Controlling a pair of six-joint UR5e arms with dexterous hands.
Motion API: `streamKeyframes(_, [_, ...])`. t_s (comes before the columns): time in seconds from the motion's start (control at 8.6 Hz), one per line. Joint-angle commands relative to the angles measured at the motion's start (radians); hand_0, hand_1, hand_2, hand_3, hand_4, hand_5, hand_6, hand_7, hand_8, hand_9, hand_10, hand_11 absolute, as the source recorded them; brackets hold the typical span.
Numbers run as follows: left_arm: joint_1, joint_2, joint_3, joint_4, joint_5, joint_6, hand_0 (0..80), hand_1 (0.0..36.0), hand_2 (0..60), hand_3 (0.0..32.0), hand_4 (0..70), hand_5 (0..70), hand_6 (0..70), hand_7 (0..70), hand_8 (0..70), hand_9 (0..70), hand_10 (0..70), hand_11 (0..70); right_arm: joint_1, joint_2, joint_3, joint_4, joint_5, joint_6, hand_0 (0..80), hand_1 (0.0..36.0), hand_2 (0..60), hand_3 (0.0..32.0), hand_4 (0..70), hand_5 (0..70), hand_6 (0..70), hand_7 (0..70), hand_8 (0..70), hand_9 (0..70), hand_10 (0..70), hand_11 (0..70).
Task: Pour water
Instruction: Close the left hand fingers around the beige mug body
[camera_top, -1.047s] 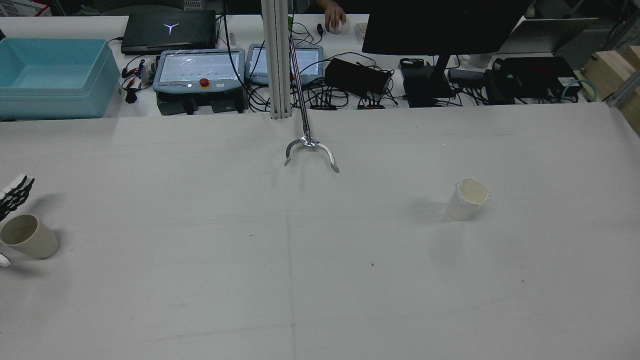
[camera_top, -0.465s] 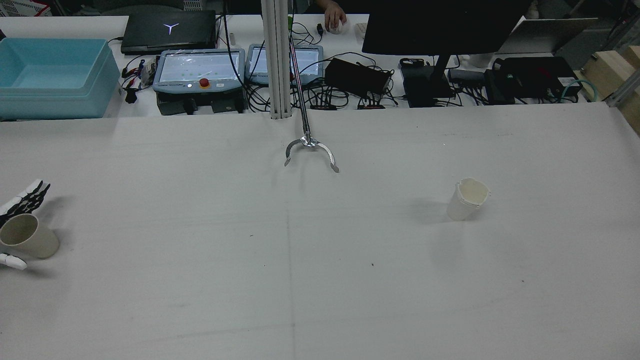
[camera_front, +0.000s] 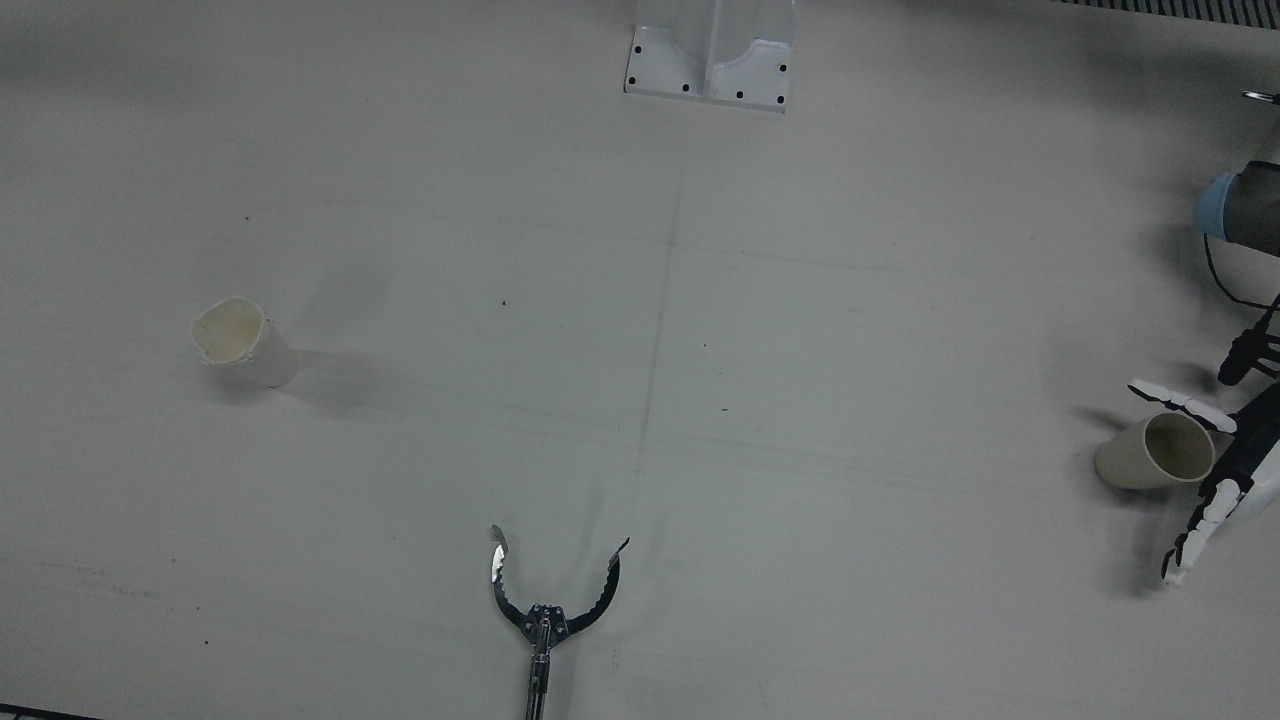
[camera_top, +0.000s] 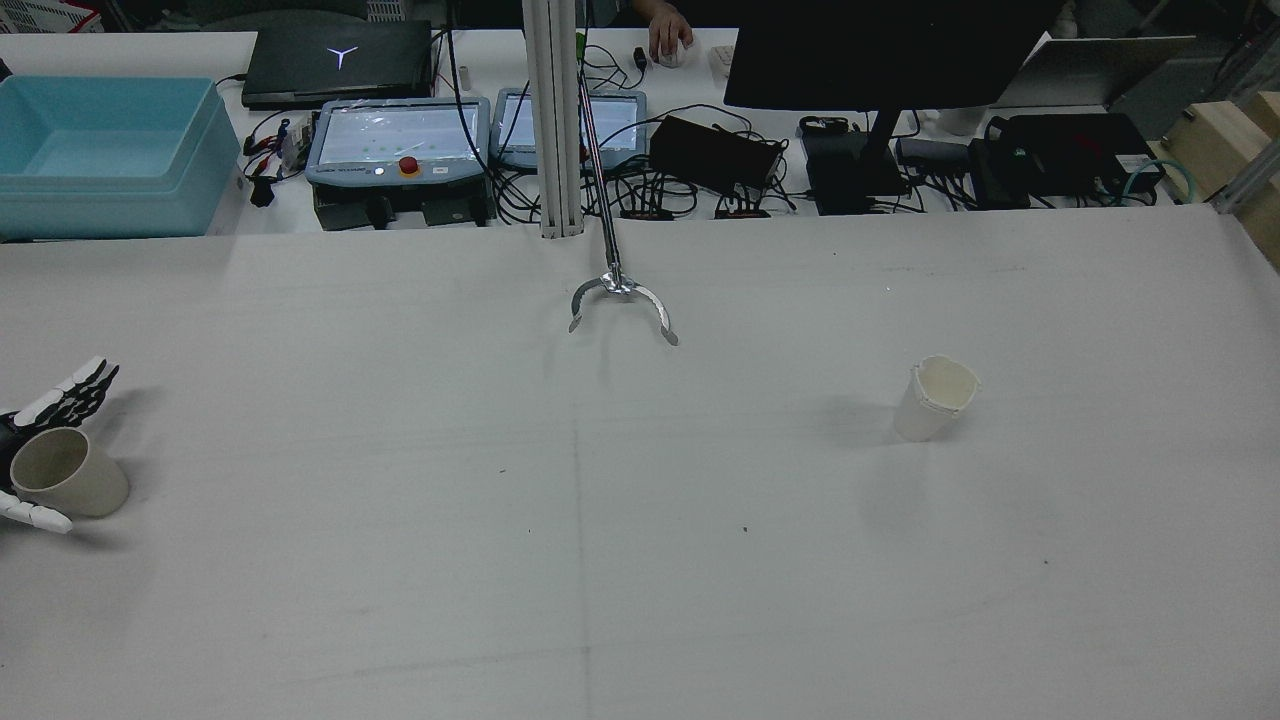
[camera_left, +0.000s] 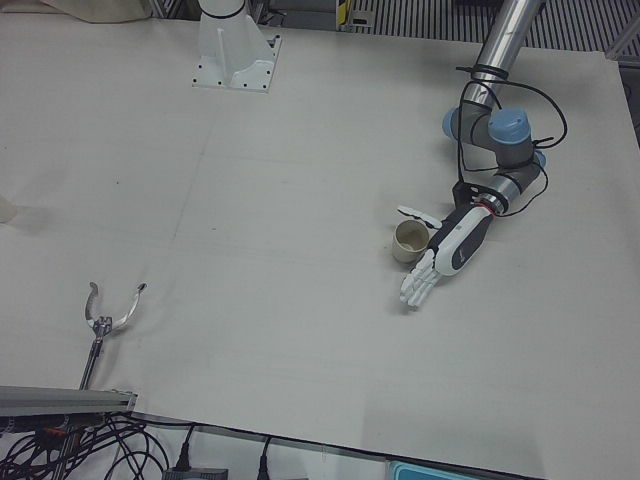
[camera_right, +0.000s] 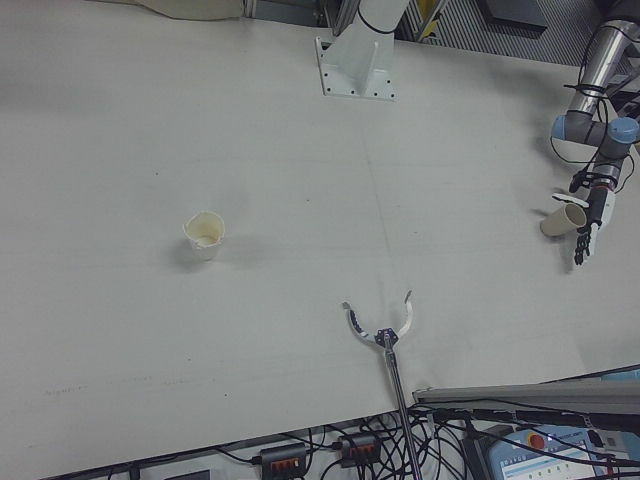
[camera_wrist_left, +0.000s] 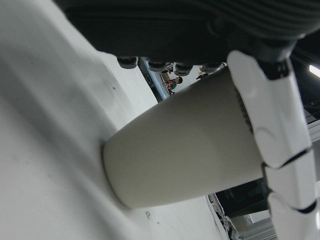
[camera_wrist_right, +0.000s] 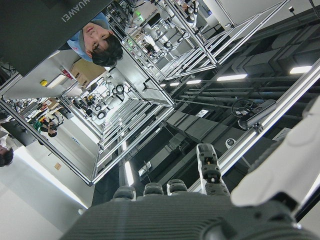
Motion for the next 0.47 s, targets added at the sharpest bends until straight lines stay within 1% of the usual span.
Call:
streamKeyframes(0.0, [0.000, 0.000, -0.001, 0.010, 0.000, -0.013, 49.6, 18.3, 11.6, 2.8, 2.3, 5.5, 0.0, 4.6, 0.0, 0.0, 0.0, 1.1, 0.000, 0.000, 0.000, 0.000, 0.000, 0.001, 32.9, 4.5, 8.2, 3.0, 7.2, 11.9, 1.4, 4.0, 0.7, 1.3, 0.0, 0.0])
streamKeyframes(0.12, [-0.001, 0.005, -0.001, 0.011, 0.000, -0.017, 52.3, 22.7, 17.9, 0.4, 4.7, 11.7, 0.0, 4.8, 0.0, 0.0, 0.1, 2.2, 0.000, 0.000, 0.001, 0.000, 0.000, 0.000, 32.9, 4.4, 7.9, 3.0, 7.2, 11.8, 1.4, 4.3, 0.7, 1.3, 0.0, 0.0])
streamKeyframes(0.23, [0.000, 0.005, -0.001, 0.022, 0.000, -0.030, 54.2, 27.2, 29.5, 0.0, 7.7, 16.6, 0.0, 5.0, 0.0, 0.0, 0.4, 3.1, 0.000, 0.000, 0.001, 0.000, -0.001, 0.001, 32.9, 4.4, 7.9, 3.0, 7.2, 11.9, 1.5, 4.4, 0.8, 1.3, 0.0, 0.0])
streamKeyframes(0.35, [0.000, 0.005, -0.002, 0.031, 0.000, -0.038, 54.4, 34.9, 60.0, 0.0, 16.4, 29.3, 0.1, 5.5, 0.1, 0.0, 1.2, 4.5, 0.000, 0.000, 0.001, 0.000, -0.002, 0.000, 32.7, 4.3, 7.8, 3.2, 7.2, 11.9, 1.5, 4.2, 0.7, 1.3, 0.0, 0.0])
